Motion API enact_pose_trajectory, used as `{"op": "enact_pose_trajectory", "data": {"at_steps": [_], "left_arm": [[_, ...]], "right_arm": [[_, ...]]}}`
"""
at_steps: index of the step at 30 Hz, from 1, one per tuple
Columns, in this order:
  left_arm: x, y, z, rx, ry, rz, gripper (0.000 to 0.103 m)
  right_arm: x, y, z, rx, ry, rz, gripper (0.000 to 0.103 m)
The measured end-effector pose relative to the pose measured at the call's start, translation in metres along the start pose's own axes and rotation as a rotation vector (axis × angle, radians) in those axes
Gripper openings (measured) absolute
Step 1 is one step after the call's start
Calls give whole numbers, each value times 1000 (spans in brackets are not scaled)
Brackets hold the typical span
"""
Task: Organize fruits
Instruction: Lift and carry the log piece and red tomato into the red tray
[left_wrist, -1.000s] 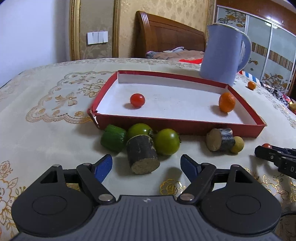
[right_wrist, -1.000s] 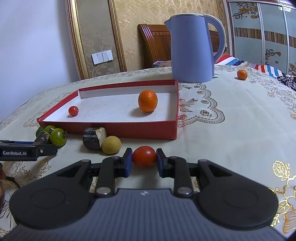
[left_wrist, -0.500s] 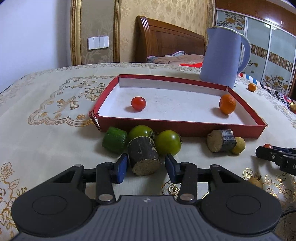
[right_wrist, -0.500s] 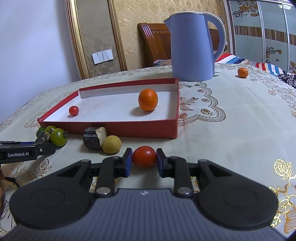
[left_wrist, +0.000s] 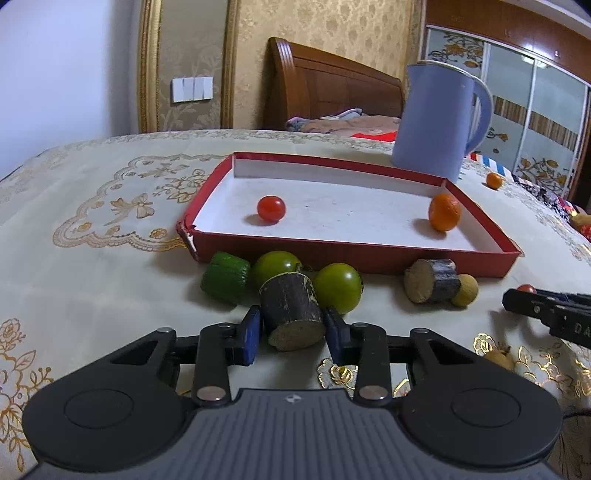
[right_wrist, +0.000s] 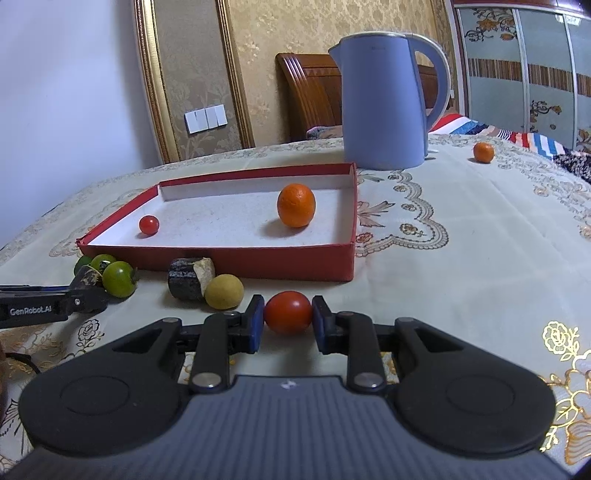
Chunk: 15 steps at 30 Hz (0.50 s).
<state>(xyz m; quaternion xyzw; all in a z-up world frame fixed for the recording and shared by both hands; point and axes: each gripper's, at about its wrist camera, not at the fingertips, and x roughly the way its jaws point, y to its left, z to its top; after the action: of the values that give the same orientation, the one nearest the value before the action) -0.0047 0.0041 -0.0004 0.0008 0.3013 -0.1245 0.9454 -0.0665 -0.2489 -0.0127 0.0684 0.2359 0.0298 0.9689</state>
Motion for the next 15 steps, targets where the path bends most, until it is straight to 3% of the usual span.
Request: {"op": "enact_pose_trajectory", "data": {"at_steps": [7, 15], "left_arm": [[-1, -4, 2, 21, 16, -6, 35], [-9, -9, 7, 26, 5, -55, 35]], "right_arm": [[-1, 7, 2, -32, 7, -48, 26], [-11, 27, 16, -72, -34, -24, 26]]}}
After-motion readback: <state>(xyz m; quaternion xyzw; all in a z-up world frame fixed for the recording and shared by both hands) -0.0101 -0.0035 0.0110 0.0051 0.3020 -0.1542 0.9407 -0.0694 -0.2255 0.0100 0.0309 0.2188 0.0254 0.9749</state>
